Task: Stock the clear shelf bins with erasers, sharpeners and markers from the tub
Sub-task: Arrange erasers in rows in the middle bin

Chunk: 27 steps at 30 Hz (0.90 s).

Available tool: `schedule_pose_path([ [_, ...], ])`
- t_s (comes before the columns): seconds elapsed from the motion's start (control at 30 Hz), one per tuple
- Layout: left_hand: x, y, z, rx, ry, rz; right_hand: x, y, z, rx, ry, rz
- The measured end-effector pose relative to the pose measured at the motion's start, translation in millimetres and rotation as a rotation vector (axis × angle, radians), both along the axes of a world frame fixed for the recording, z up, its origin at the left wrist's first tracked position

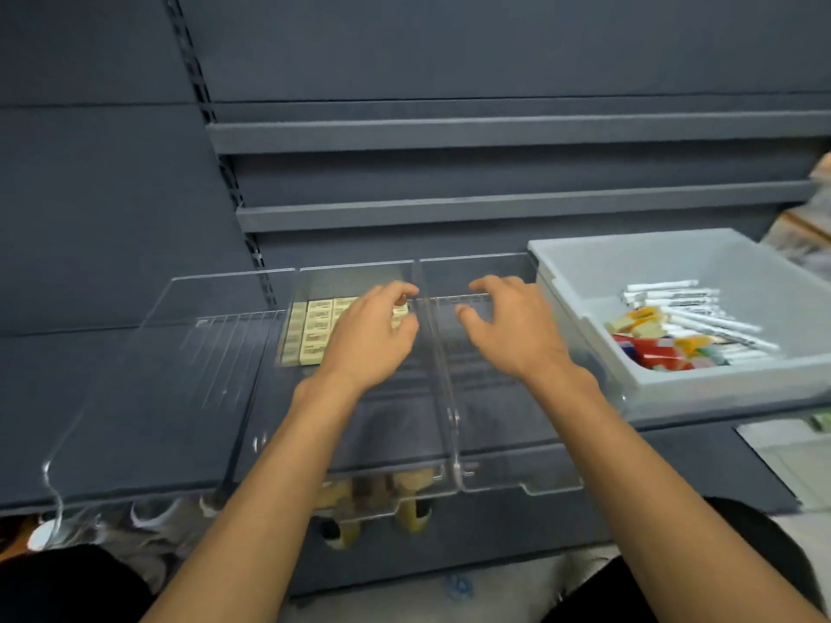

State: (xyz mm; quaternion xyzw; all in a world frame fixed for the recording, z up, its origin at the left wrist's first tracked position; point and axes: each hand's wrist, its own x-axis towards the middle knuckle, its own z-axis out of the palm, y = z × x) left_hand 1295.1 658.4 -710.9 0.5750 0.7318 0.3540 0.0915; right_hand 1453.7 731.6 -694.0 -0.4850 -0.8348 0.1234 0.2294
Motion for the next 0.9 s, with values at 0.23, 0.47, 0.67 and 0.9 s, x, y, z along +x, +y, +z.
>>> schedule_pose_path([
  [0.23,92.5,58.4,27.4,0.021,0.015,-0.162,93.8,27.1,25.1,-0.019,0.077,-0.184],
  [0.47,155.8,114.0,40.4,-0.034,0.109,-0.306,177.1,75.8,25.0,-0.110,0.015,-0.260],
  [0.67,190.2,170.5,37.4,-0.179,0.287,-0.481,220.7,119.0,11.3,-0.137,-0.051,-0.308],
  [0.9,218.9,236.4,2.2,-0.663,0.415,-0.548,228.9,166.2,-5.1,-0.121,-0.129,-0.278],
])
